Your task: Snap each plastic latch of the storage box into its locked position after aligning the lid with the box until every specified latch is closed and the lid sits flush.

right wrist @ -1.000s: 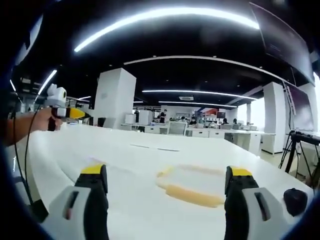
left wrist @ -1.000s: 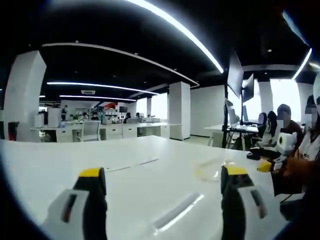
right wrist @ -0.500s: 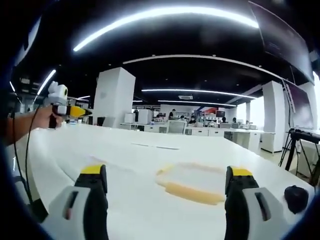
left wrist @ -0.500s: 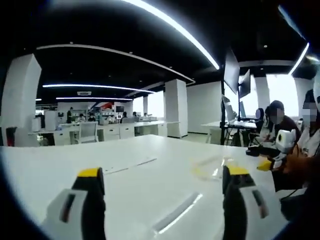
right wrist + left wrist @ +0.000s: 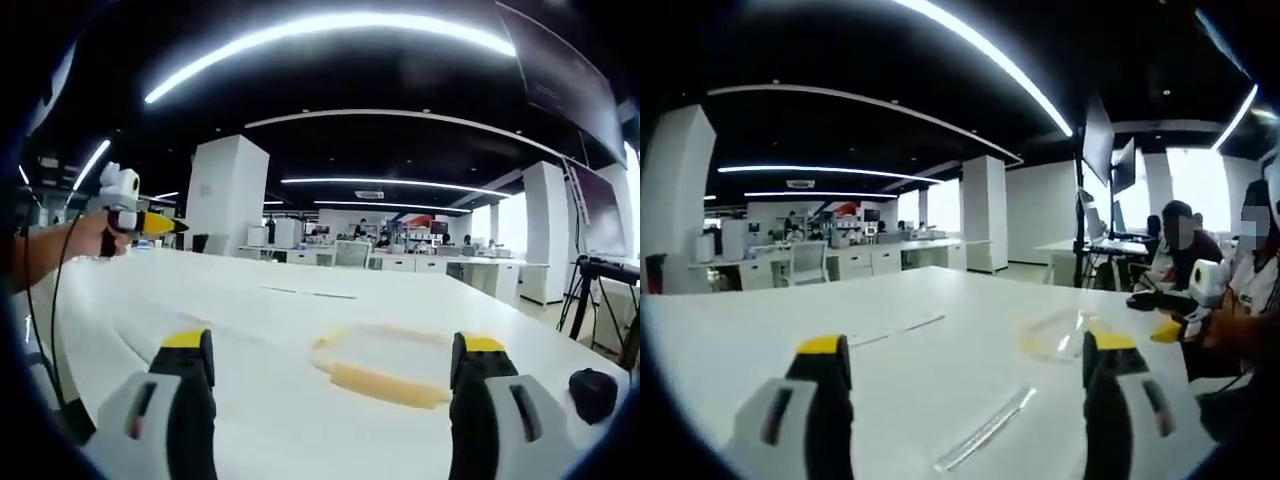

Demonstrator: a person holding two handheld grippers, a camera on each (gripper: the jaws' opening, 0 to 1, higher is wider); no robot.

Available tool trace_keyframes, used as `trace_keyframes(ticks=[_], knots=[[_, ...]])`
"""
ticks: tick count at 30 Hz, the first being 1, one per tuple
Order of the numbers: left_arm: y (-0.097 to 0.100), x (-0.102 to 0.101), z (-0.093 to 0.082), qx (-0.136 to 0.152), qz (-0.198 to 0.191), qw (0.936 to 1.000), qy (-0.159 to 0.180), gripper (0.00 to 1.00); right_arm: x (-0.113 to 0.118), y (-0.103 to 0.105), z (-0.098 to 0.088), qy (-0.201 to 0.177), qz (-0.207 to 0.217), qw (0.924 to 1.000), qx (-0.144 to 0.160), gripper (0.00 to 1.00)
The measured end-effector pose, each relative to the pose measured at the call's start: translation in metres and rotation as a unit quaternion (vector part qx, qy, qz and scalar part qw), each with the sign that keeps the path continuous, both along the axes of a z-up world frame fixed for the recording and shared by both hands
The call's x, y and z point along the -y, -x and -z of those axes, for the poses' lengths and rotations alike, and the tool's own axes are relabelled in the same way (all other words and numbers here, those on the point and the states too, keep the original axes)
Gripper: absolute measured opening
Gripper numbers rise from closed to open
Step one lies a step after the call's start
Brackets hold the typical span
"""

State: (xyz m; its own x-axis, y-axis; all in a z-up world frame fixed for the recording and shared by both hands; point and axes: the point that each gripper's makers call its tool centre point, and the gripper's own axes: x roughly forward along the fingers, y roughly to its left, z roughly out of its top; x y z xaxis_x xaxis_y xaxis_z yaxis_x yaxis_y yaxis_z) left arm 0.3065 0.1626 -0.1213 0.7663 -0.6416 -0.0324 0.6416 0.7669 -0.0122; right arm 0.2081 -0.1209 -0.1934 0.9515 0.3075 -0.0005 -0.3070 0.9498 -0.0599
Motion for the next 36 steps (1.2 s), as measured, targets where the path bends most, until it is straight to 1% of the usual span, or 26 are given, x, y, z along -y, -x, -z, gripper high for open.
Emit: trace_keyframes(ticks=[5, 16, 19, 32, 36], knots=[[0.0, 0.002, 0.001, -0.001, 0.005, 1.0, -0.006, 0.97, 0.001, 0.0, 0.001, 0.001, 0.001, 1.0, 0.0, 0.99], [0.0, 0.007, 0.003, -0.003, 0.013, 0.9999, -0.008, 0.98, -0.001, 0.0, 0.003, 0.001, 0.001, 1.0, 0.002, 0.99], [0.0, 0.012, 0.005, -0.004, 0.02, 0.9997, -0.014, 0.98, -0.001, 0.0, 0.004, 0.001, 0.002, 1.0, 0.002, 0.99], [0.0, 0.021, 0.009, -0.01, 0.03, 0.9993, -0.017, 0.99, 0.001, 0.001, 0.006, 0.0, 0.002, 1.0, 0.002, 0.99], [0.0, 0.025, 0.006, -0.007, 0.033, 0.9993, -0.016, 0.99, 0.0, 0.002, 0.007, -0.002, 0.001, 1.0, 0.002, 0.98]])
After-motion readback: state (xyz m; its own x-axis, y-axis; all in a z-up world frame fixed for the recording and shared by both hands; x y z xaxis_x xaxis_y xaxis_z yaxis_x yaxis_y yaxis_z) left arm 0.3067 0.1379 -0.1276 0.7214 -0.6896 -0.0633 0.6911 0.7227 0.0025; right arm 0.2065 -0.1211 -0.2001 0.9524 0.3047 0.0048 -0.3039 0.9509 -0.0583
